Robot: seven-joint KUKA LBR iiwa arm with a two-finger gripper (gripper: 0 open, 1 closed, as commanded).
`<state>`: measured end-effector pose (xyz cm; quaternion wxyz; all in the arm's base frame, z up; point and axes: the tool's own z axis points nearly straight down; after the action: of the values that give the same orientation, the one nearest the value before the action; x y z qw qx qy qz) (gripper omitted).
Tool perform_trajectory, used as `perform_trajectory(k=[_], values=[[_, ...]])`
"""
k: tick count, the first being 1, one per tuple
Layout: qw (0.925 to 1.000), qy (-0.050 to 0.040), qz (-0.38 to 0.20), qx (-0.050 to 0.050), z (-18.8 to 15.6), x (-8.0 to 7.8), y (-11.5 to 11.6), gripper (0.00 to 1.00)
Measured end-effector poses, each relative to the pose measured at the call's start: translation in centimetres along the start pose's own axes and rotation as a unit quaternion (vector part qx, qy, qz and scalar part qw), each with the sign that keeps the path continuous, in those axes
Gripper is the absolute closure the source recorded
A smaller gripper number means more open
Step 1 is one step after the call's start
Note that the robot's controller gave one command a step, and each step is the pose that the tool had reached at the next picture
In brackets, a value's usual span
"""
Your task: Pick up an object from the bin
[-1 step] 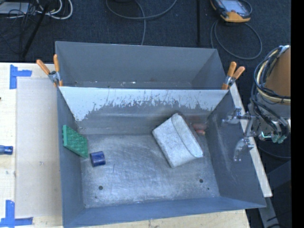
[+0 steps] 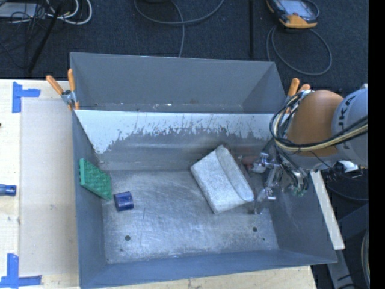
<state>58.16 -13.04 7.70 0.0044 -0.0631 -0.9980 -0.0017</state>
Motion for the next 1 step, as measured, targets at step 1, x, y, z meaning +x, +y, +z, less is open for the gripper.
perform_trajectory(k=[1], values=[[0.9979, -0.009, 0.064, 0.002, 0.36, 1.92, 5.31, 0.0]])
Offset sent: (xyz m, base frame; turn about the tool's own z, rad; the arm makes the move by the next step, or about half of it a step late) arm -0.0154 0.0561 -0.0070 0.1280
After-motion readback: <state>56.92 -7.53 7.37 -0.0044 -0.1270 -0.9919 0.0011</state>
